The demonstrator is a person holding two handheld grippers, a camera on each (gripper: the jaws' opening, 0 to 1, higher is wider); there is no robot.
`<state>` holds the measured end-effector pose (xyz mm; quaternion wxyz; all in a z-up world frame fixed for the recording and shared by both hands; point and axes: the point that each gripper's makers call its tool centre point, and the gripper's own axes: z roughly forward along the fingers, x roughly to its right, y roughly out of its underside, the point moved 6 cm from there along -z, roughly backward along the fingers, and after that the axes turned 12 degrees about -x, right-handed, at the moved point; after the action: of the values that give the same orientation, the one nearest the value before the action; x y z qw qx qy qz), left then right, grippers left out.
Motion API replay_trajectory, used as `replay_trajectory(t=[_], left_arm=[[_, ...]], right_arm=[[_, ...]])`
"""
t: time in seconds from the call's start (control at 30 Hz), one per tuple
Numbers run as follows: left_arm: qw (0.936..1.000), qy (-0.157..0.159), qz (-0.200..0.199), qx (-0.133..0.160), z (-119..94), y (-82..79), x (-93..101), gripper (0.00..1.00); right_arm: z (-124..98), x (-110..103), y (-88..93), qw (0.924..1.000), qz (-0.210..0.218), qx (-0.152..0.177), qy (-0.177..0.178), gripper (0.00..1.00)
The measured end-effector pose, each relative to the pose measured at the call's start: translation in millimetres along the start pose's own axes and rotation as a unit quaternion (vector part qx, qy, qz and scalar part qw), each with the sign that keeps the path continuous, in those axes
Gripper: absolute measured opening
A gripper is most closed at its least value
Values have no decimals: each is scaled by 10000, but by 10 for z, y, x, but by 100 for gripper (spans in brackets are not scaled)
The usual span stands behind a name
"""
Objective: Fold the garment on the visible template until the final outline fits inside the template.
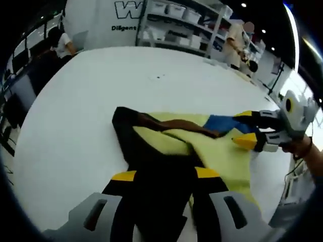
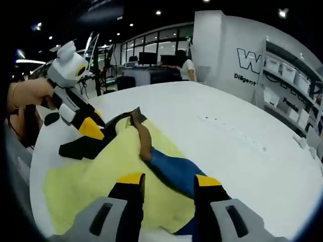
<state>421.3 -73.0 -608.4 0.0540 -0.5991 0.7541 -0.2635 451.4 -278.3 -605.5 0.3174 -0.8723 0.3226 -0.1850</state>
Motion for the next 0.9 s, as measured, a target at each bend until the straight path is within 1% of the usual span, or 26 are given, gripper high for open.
replay_trajectory(t=[0.07,0.13,0.17,0.2,0.27,0.33,0.4,0.5,0.57,0.67,0.77,0.8,0.87,0.9], left_arm=[[9999,12,-160,-30,28,35,26,36],[9994,141,-323,32,40,39,55,35],[9989,220,-409,65,43,36,73,35],[9982,369,-478,-11,18,47,114,38],[9981,384,-477,111,-19,20,135,42],[9976,395,-552,168,-23,-4,147,41],[9971,380,-637,171,-6,-21,131,41],[9950,286,-943,190,55,-35,69,40],[9948,231,-979,156,82,-31,68,38],[9947,169,-1005,127,122,-20,76,34],[9949,71,-990,150,131,-11,52,26],[9956,21,-925,148,132,-9,39,20],[9971,-129,-738,146,125,-6,-2,8],[9973,-148,-711,120,124,-1,-7,2]], right_arm=[[45,-23,-6,9999,-125,-42,-8,30],[74,-34,-14,9994,-320,-90,9,27],[78,-34,-15,9993,-364,-104,34,26],[91,-41,-23,9987,-490,-131,60,25],[95,-45,-30,9987,-494,-127,51,23],[105,-47,-42,9985,-530,-108,13,21],[115,-58,-68,9981,-606,-84,29,20],[137,-91,-97,9976,-683,-69,-18,16],[150,-116,-109,9970,-774,-82,-27,14],[162,-127,-114,9967,-804,-83,-60,12],[168,-135,-123,9967,-804,-69,-94,4],[168,-138,-127,9967,-805,-63,-109,0],[179,-135,-137,9965,-824,-45,-130,0],[182,-129,-138,9964,-843,-54,-110,0]])
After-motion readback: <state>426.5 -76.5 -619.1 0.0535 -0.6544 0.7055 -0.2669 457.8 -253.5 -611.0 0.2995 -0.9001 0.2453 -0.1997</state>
